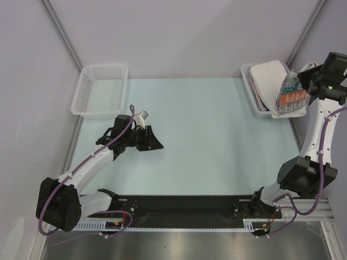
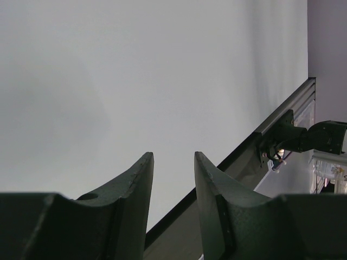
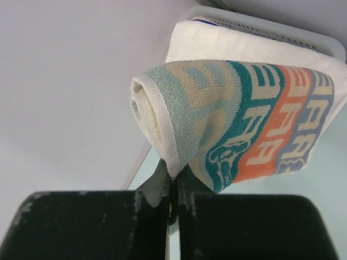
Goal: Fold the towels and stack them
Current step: Neatly place the folded towel into the bin
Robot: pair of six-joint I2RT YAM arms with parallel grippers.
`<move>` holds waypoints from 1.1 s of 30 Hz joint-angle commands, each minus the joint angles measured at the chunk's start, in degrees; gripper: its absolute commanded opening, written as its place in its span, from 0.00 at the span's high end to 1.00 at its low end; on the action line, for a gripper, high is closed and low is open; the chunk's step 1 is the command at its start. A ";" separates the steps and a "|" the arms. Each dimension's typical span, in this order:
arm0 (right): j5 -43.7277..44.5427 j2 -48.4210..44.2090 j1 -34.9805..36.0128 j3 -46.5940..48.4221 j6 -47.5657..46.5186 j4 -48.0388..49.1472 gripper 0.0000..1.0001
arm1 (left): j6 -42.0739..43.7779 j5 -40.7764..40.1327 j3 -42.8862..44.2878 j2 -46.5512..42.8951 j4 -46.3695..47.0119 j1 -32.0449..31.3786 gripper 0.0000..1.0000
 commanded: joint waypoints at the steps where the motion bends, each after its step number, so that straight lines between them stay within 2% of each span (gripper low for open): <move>1: 0.86 2.24 0.59 0.68 0.67 3.97 1.00 | -0.12 1.28 -0.19 -0.27 1.92 0.72 0.58; 11: -0.11 10.85 1.91 2.52 1.28 9.16 1.00 | 0.15 0.66 -0.10 -0.36 1.57 1.24 0.58; 21: -1.16 20.17 2.00 14.21 1.90 4.77 1.00 | 0.06 0.84 -0.01 0.69 1.74 2.65 0.58; 28: -0.46 14.03 1.21 14.75 1.55 2.93 1.00 | 0.06 1.01 -0.10 0.78 1.65 2.91 0.59; 33: -1.08 6.30 0.07 9.31 1.20 3.27 1.00 | 0.15 0.93 -0.10 0.25 1.57 2.91 0.59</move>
